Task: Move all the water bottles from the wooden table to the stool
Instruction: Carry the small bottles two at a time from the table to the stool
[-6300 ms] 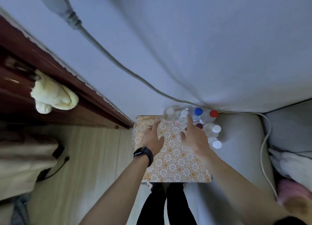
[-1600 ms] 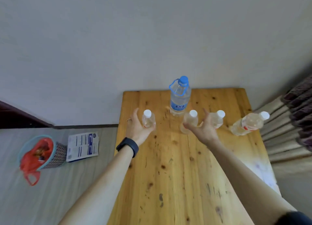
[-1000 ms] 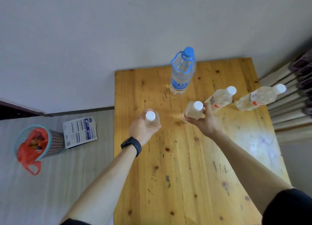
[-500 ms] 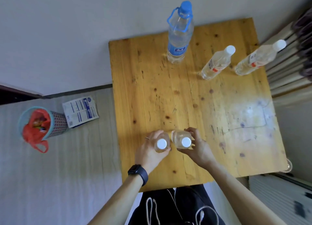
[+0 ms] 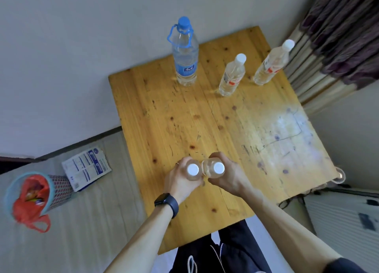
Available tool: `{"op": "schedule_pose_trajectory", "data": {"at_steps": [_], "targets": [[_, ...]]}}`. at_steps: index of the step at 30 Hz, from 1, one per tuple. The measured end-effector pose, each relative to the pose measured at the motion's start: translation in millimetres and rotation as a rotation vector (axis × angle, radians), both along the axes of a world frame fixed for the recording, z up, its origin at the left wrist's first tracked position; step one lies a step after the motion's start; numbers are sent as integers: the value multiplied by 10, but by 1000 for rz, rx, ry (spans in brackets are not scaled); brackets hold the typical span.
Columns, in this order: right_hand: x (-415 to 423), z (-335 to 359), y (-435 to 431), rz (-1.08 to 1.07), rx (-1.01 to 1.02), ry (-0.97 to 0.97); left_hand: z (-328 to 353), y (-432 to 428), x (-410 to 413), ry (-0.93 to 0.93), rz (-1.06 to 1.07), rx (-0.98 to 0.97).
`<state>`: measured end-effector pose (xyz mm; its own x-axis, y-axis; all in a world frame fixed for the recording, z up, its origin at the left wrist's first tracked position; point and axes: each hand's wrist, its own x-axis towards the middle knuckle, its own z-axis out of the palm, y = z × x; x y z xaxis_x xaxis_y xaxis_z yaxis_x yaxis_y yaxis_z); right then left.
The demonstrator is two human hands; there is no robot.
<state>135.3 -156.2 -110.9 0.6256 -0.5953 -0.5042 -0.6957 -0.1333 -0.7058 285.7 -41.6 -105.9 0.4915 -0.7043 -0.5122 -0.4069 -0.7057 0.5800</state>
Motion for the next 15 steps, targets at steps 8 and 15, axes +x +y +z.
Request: {"op": "schedule_pose_trajectory", "data": {"at_steps": [8, 15], "targets": [[-898, 404, 319, -391, -34, -61, 340, -245, -460, -28, -312, -148], [-2269, 843, 898, -857, -81, -73, 574, -593, -1729, -46, -823, -311]]}}
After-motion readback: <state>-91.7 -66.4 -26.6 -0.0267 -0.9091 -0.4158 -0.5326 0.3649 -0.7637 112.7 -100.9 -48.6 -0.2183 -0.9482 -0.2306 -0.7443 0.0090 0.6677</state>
